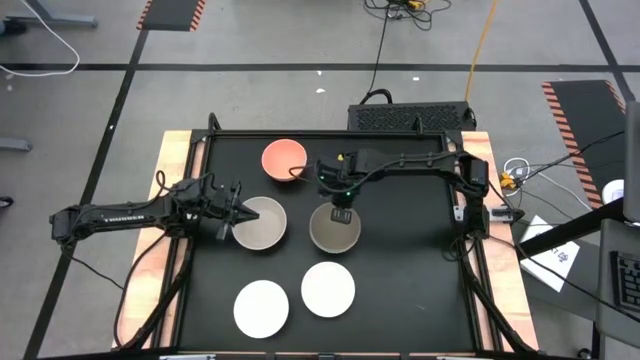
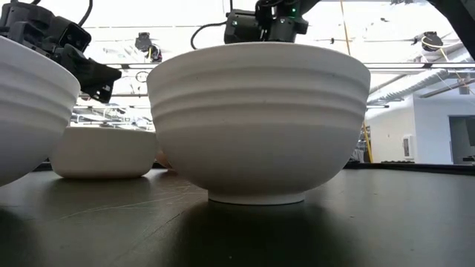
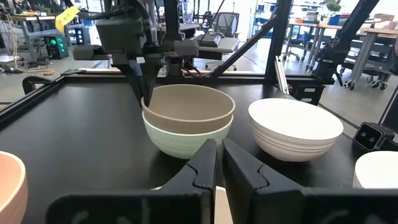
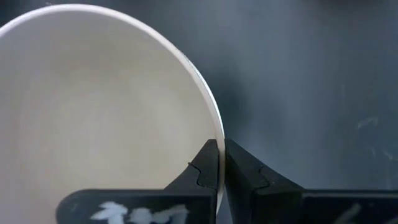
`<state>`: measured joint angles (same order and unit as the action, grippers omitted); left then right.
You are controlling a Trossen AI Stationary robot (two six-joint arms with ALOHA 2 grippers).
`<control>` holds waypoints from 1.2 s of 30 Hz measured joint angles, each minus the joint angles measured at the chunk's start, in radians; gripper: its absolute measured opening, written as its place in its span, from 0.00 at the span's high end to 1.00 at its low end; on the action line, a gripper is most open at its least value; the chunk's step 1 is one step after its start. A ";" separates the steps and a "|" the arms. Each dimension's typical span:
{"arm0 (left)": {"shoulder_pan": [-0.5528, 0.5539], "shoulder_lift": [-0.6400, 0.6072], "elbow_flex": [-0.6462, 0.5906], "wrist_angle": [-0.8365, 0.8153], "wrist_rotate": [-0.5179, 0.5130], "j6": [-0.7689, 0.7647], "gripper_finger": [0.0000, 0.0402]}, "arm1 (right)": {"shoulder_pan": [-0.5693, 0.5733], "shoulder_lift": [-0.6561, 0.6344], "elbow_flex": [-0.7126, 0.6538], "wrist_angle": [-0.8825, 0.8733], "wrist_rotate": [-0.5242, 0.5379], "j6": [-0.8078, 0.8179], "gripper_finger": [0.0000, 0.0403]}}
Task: Nest bowls inside each other
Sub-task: Stack the brown bowl on top of the green bowl
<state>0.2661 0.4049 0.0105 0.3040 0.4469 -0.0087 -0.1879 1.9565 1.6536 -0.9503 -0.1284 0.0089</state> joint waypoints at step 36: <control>0.000 0.000 0.000 -0.020 0.001 0.000 0.94 | 0.000 0.002 -0.031 -0.003 -0.006 0.040 0.79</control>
<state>0.2661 0.4048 0.0107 0.2840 0.4480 -0.0086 -0.1880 1.9587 1.6222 -0.9530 -0.1341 0.0486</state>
